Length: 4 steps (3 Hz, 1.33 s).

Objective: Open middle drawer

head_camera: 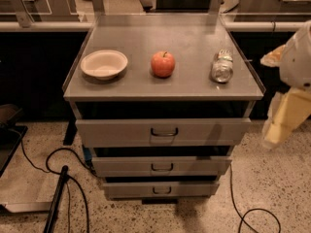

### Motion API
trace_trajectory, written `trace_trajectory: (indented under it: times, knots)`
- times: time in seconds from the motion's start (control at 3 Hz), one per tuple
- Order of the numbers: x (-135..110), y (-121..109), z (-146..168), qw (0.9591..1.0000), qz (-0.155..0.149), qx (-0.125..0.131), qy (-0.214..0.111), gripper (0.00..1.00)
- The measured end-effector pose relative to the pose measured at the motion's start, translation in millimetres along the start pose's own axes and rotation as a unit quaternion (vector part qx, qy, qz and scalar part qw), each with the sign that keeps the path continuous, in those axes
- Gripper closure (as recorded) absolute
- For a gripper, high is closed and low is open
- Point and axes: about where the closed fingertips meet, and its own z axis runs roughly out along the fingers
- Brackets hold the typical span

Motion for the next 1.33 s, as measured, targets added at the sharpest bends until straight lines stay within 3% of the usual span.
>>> trace_trajectory:
  times: [0.67,1.0,1.33]
  knots:
    - [9,46,90,0.9991,-0.022,-0.028,-0.024,0.0]
    - [9,46,90,0.9991,-0.022,-0.028,-0.024,0.0]
    - [17,59,126,0.998,-0.018,-0.051,-0.034,0.0]
